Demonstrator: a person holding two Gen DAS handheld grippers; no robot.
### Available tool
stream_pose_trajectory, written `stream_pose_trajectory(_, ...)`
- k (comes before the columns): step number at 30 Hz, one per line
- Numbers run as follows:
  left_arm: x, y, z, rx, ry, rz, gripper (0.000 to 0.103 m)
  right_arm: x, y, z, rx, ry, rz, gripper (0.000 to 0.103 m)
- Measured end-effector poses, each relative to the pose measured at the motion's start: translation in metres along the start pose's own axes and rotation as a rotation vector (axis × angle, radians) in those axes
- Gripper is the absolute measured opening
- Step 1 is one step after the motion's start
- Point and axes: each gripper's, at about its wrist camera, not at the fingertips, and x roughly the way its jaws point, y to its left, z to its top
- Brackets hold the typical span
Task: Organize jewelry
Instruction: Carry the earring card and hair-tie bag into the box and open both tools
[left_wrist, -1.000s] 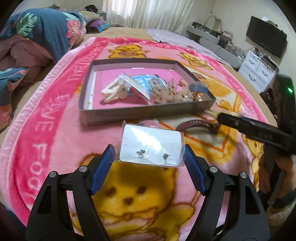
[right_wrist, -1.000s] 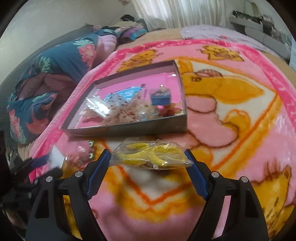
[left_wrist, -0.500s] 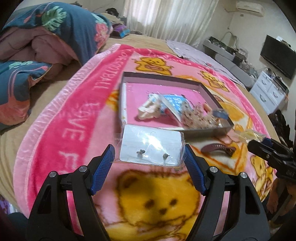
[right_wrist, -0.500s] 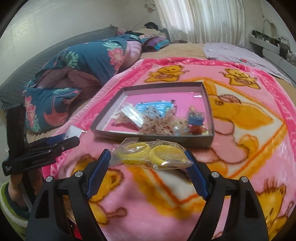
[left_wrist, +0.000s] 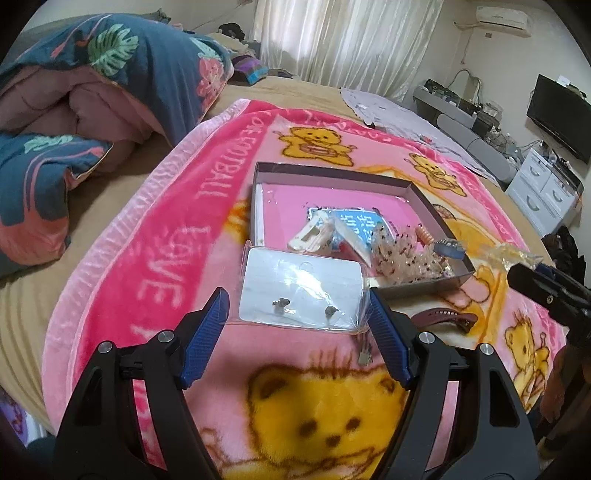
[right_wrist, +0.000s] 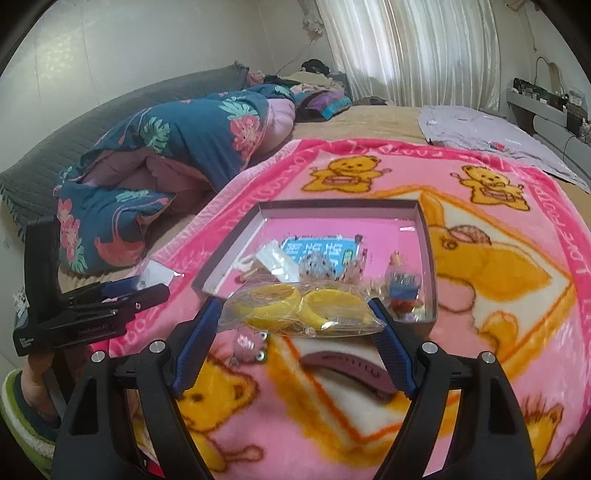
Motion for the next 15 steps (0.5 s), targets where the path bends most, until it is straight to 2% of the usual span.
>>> stream_pose_trajectory(15, 0.026, -0.021, 0.032, 0.051, 0.013, -0.011, 0.067, -0.004, -0.028, 0.035, 0.022, -0.067, -0.061, 0.079)
